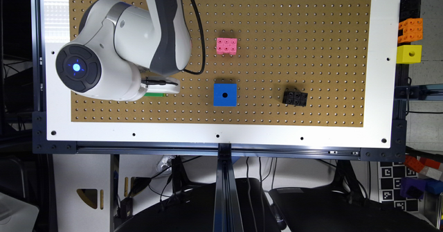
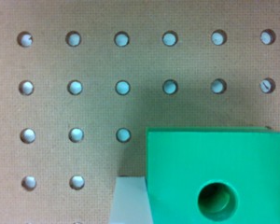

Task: Pick up green block.

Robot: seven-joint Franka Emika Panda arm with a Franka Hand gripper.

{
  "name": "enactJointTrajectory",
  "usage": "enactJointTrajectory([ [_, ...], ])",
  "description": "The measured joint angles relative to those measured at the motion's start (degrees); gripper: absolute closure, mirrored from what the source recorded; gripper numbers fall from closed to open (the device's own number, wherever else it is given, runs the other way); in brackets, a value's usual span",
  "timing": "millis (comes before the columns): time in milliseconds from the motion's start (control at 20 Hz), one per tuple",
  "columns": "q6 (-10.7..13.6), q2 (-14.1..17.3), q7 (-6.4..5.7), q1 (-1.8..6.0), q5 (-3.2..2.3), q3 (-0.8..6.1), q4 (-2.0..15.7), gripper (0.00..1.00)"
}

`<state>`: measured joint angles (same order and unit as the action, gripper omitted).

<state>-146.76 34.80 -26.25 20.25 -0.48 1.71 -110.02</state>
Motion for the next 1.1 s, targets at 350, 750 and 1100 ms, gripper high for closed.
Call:
enactJointTrajectory([
  [350, 0.0, 0.0, 0.0, 0.01, 0.0, 0.0, 0.0, 1.0],
  [750, 4.6, -4.3, 0.0, 0.05, 0.0, 0.0, -0.03, 1.0],
  [1100, 8.1, -8.0, 0.0, 0.05, 0.0, 0.0, -0.04, 1.0],
])
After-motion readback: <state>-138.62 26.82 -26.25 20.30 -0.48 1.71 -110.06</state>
